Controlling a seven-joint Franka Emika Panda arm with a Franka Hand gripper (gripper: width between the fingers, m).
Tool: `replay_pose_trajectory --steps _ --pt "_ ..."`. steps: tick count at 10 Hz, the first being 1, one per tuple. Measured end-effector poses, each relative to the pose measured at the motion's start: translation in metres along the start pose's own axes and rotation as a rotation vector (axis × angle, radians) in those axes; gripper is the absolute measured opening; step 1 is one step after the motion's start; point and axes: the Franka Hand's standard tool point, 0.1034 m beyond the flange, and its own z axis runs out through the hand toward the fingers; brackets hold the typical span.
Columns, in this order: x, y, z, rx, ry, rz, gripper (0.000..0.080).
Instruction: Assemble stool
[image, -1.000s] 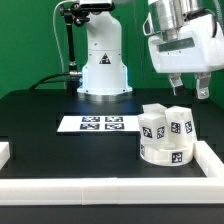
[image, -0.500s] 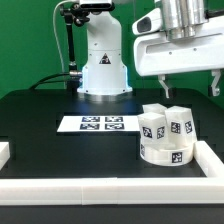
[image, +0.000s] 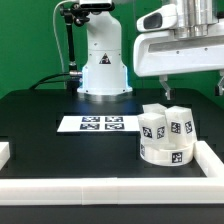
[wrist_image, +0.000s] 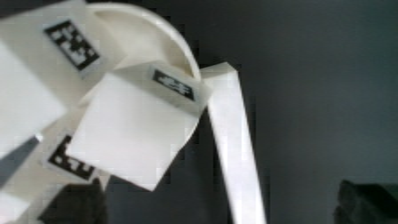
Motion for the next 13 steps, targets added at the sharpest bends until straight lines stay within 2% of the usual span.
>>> replay_pose_trajectory --steps 4,8,9,13 --pt "-0.001 -0.003 0.008 -0.064 -0.005 -0.433 0.0649" --pt "0.001 0.002 0.010 -0.074 -0.024 -0.671 0.0649" --pt "0.000 0.005 0.014 -0.087 -0.036 -0.749 0.0649" --pt "-0.001 0.009 0.028 -0.098 -0.066 -0.771 0.0649"
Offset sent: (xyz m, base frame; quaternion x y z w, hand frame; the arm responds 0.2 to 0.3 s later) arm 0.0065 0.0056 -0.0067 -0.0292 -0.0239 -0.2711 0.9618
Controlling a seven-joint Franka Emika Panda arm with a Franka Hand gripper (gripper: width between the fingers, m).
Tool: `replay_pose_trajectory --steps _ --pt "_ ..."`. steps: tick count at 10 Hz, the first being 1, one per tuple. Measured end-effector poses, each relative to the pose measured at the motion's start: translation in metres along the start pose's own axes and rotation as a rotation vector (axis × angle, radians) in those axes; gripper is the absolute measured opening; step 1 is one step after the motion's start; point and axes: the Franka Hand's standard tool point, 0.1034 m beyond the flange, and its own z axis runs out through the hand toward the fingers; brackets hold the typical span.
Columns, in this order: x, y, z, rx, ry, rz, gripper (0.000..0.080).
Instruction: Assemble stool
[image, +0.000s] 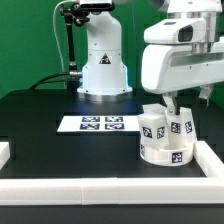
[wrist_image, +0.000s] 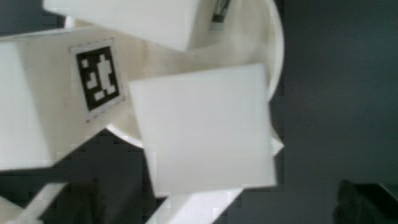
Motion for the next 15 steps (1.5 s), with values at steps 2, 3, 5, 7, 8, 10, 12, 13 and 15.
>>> replay_pose_trajectory --steps 2,3,5,7,8,10,12,13,15 --pt "0.0003 -0.0027 0.0021 -0.004 -0.006 -0.015 0.0649" --pt "-0.0002 -0.0037 0.0030 -0.005 -0.005 -0.015 0.0649" --pt "-0.0038 0.0004 0.0048 -0.005 -0.008 -0.008 0.0457" --pt "-0.0056 0.0037 0.0054 -0.004 -0.010 0.001 0.0334" --pt "-0.0057 0.0039 0.0054 -0.004 -0.010 0.002 0.0337" --pt "-0.0058 0.0040 0.0054 -0.004 -0.010 0.019 0.0337" --pt "-0.0061 0.0031 0.0055 -0.002 -0.013 0.109 0.0337" --pt "-0.0073 0.0010 0.0058 0.003 -0.025 0.222 0.0337" --pt "-0.0077 -0.0012 0.0064 0.003 -0.030 0.415 0.0337"
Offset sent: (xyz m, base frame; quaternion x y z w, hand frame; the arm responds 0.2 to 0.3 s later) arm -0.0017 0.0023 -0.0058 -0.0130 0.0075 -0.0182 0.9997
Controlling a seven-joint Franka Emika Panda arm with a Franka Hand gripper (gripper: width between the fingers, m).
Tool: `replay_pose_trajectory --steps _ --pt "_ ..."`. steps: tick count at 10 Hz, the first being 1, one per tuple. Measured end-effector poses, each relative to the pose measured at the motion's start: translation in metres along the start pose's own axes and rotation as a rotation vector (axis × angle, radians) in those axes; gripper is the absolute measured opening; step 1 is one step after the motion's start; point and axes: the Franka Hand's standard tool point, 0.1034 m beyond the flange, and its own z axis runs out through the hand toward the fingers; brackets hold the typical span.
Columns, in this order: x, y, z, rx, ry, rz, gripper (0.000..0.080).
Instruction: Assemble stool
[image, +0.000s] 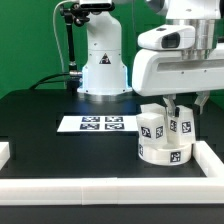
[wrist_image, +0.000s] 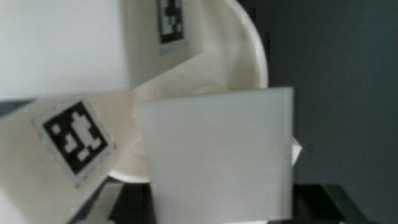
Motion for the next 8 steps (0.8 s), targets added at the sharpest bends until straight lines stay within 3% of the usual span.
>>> replay_pose_trajectory --steps 8 --pt "-0.0008 -0.0031 0.0001 0.009 -0.006 0.568 0.0338"
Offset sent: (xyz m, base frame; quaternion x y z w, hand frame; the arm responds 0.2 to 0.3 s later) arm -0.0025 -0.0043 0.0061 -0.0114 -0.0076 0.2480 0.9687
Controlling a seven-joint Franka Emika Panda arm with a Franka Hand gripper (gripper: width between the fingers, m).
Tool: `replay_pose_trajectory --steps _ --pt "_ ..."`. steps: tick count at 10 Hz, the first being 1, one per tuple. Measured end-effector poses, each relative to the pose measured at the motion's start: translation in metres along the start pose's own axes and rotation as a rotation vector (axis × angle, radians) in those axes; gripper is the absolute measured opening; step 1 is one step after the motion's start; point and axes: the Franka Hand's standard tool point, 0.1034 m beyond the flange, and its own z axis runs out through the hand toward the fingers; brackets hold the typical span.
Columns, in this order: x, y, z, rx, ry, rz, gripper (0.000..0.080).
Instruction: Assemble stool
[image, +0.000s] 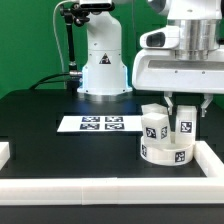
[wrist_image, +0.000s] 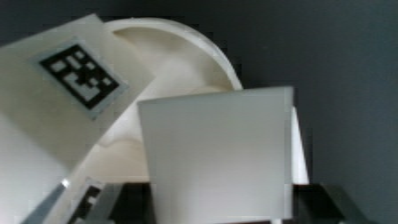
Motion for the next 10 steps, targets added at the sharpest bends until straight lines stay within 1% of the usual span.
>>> replay_pose_trajectory --steps 3,4,6,7,10 --pt "-0.0002 -0.0002 0.0001 0.001 -0.001 0.148 0.0338" --pt "0.0000 0.0004 0.0002 0.008 -0.004 0.229 0.0338" --pt "0.0008 0.0020 0.0007 0.041 -0.025 0.446 0.0338" --pt "0.0008 0.0022 0.0008 0.048 -0.032 0.497 0.0338" --pt "0.0012 0.0024 0.0012 0.079 -0.060 0.786 0.0338"
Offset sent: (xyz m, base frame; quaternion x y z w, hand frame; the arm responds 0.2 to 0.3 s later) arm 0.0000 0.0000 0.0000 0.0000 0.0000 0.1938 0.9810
